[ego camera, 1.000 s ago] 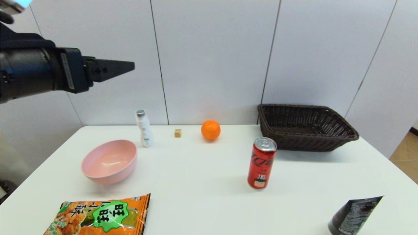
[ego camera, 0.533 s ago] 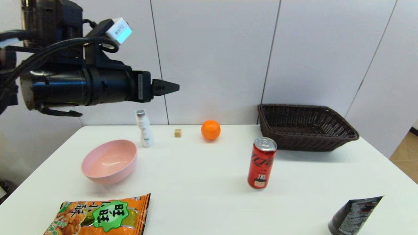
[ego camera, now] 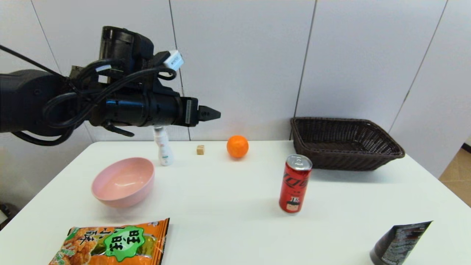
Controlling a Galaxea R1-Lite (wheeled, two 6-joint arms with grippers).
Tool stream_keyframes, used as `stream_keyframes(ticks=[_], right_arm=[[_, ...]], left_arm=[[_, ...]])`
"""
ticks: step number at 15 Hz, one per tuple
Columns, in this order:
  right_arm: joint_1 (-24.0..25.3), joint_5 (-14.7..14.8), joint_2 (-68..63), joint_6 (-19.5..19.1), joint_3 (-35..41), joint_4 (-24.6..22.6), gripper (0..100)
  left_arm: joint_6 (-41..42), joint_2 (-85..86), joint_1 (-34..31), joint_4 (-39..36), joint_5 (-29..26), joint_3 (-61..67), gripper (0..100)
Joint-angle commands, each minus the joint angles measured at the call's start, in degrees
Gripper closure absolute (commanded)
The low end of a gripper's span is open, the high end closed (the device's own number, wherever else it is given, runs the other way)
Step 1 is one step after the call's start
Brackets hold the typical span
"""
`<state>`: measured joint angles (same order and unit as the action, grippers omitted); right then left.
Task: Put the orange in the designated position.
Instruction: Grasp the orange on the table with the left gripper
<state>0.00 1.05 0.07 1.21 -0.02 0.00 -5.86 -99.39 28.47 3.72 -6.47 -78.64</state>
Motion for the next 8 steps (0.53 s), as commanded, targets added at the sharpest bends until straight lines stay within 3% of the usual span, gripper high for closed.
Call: stream_keyframes(ticks=[1,8], right_arm=[[0.0,0.0,-0.1,0.0,0.0,0.0,0],[0.0,0.1,-0.1,0.0,0.0,0.0,0]], left_arm=[[-2.9,-4.1,1.0,0.3,0.0,-1.6,0],[-6.6,-10.5,1.9,1.6,-0.1,-7.2,0]])
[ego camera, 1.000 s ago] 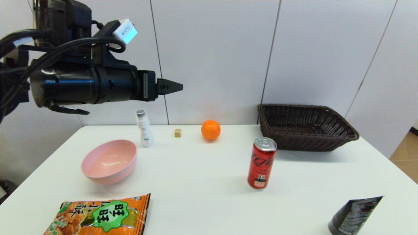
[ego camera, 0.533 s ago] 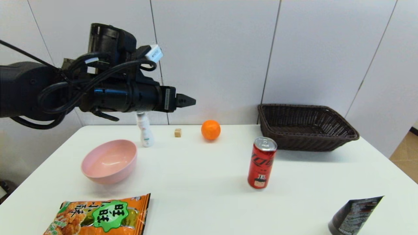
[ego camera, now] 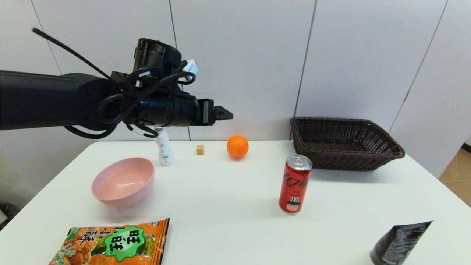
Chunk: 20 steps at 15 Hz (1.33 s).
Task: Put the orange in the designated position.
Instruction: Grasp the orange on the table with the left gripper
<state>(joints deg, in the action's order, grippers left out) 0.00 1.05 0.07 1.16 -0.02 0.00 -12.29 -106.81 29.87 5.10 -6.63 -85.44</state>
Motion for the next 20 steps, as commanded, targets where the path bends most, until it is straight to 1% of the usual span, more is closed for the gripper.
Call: stream_keyframes(ticks=[1,5,9,16,18,20], right_arm=[[0.0,0.0,-0.1,0.1,-0.1,0.0,0],[0.0,0.0,-0.1,0.1,0.0,0.0,0],[0.0,0.0,-0.1,0.1,0.0,0.0,0],[0.0,0.0,-0.1,0.1,-0.1,0.0,0],[0.0,0.1,-0.1,0.1,-0.1,-0.1,0],[0.0,0.0,-0.1,0.1,0.0,0.0,0]], left_arm=[[-0.4,-3.9,0.8,0.4,0.0,-0.2,0],[-0.5,-7.3,1.4,4.1,0.1,-1.9,0],[-0.5,-12.3,1.3,4.1,0.2,-7.3,0],[-0.1,-24.0,1.3,4.0,0.7,-20.5,0],[-0.1,-27.1,1.3,3.9,2.0,-23.8,0],[0.1,-30.5,1.3,3.8,5.0,-25.9,0]])
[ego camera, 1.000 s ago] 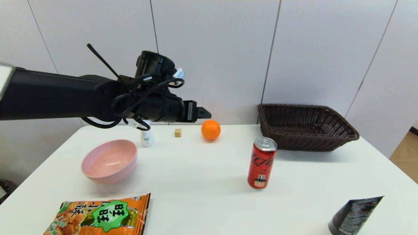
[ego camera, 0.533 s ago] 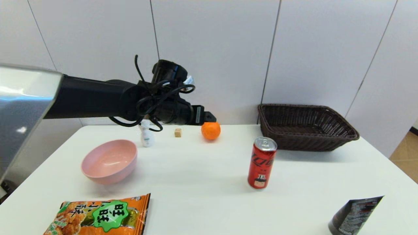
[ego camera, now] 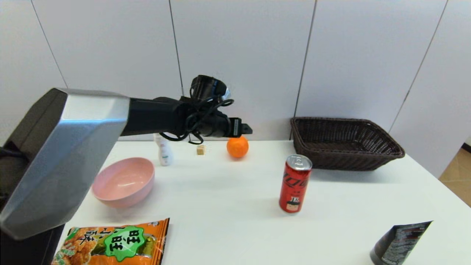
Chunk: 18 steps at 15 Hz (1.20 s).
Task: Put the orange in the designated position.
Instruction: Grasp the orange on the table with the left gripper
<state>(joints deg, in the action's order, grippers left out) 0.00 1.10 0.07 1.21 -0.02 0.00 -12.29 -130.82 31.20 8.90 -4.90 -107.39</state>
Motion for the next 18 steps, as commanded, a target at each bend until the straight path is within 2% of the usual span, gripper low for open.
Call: stream_keyframes(ticks=[1,7,18], right_arm=[[0.0,0.0,-0.1,0.0,0.0,0.0,0],[0.0,0.0,-0.1,0.0,0.0,-0.1,0],[0.0,0.0,-0.1,0.0,0.0,0.0,0]], left_arm=[[0.1,-7.8,-0.1,-0.4,4.1,-4.8,0],[0.1,-11.9,-0.6,-4.8,4.9,-4.9,0],[0.0,-13.3,-0.5,-5.2,4.7,-4.9,0]])
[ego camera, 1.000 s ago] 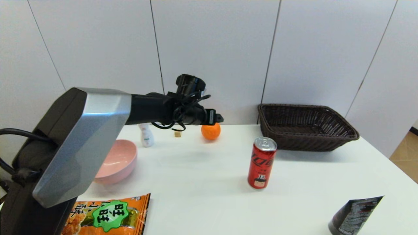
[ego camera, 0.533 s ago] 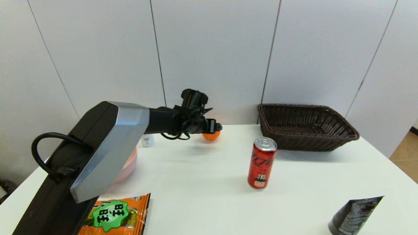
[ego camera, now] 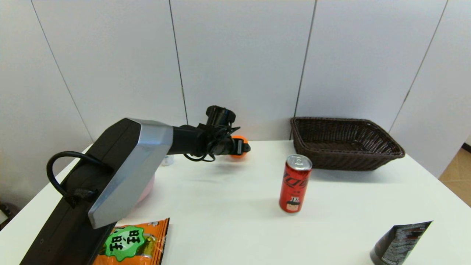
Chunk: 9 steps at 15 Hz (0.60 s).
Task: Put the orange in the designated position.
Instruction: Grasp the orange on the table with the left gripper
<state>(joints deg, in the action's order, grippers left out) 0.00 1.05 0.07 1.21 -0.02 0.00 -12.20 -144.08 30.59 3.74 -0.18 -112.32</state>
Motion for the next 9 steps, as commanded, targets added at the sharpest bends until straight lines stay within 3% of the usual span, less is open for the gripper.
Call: stream_keyframes(ticks=[1,3,4,9], right_arm=[[0.0,0.0,-0.1,0.0,0.0,0.0,0],[0.0,0.0,-0.1,0.0,0.0,0.0,0],[0.0,0.0,-0.1,0.0,-0.1,0.0,0],[0.0,0.0,-0.1,0.0,0.0,-0.1,0]], left_arm=[[-0.1,-0.1,0.1,-0.1,0.0,0.0,0],[-0.4,-0.6,0.2,-1.5,0.0,0.0,0],[-0.2,-0.8,0.4,-2.0,0.1,0.0,100],[0.0,-0.9,0.8,-1.8,-0.1,0.0,100]])
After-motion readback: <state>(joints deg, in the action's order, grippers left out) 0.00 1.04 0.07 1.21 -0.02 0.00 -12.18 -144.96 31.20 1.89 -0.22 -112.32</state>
